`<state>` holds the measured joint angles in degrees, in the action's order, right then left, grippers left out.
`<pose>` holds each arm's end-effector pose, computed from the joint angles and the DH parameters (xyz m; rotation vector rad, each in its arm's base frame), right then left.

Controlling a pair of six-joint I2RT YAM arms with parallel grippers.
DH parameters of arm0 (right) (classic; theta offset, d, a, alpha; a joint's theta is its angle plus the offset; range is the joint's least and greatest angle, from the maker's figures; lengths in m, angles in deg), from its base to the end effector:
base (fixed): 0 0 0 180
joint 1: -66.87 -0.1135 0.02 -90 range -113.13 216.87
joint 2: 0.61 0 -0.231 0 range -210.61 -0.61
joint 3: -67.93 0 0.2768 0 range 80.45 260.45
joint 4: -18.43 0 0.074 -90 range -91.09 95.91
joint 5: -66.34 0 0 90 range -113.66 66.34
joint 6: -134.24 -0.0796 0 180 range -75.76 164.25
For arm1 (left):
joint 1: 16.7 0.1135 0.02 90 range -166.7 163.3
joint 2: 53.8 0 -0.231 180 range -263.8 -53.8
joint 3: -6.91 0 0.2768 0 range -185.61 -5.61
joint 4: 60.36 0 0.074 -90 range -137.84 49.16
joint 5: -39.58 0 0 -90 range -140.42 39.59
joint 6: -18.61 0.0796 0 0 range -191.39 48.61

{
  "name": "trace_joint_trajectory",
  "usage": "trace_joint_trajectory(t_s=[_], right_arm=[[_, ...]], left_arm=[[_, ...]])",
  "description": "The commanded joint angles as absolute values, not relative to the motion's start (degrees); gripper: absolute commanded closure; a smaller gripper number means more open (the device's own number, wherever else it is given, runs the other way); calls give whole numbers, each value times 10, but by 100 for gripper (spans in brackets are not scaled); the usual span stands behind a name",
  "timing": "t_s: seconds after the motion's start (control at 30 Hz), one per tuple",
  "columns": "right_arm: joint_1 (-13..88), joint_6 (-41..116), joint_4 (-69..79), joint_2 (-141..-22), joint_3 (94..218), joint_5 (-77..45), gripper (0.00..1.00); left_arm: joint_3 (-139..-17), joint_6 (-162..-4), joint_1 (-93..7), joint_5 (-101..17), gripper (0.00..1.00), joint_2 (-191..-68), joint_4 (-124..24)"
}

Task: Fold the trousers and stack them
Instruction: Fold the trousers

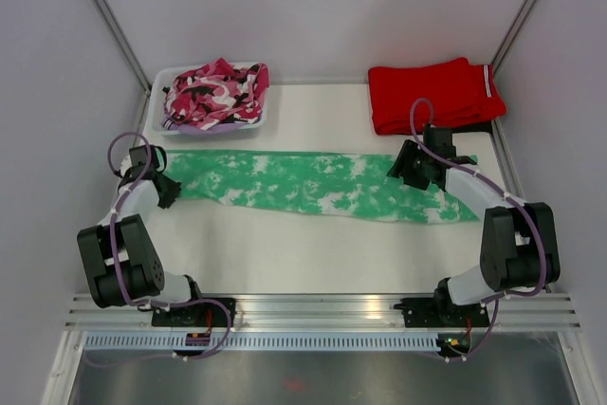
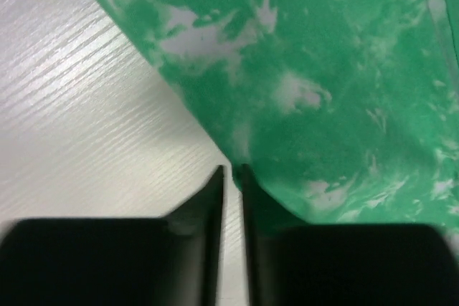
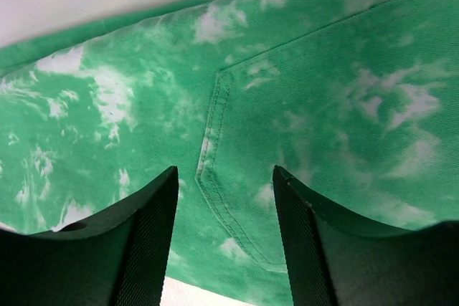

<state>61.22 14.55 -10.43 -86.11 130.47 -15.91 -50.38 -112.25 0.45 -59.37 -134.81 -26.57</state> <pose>0.3485 0.0453 0.1156 0.4658 2.4705 0.4262 0.3015 0.1060 0.1016 -1.2901 2.2068 0.0428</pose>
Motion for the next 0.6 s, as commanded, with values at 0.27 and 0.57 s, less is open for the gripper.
trace_joint_trajectory(t_s=[0.27,0.57], right_arm=[[585,182,-120,-908,1377,-123,23],[569,181,-113,-922,1392,-128,21]], left_arm=[[-646,-1093,63,-588,7,-1383,-216],[-783,-892,99,-547,9,-1528,-237]])
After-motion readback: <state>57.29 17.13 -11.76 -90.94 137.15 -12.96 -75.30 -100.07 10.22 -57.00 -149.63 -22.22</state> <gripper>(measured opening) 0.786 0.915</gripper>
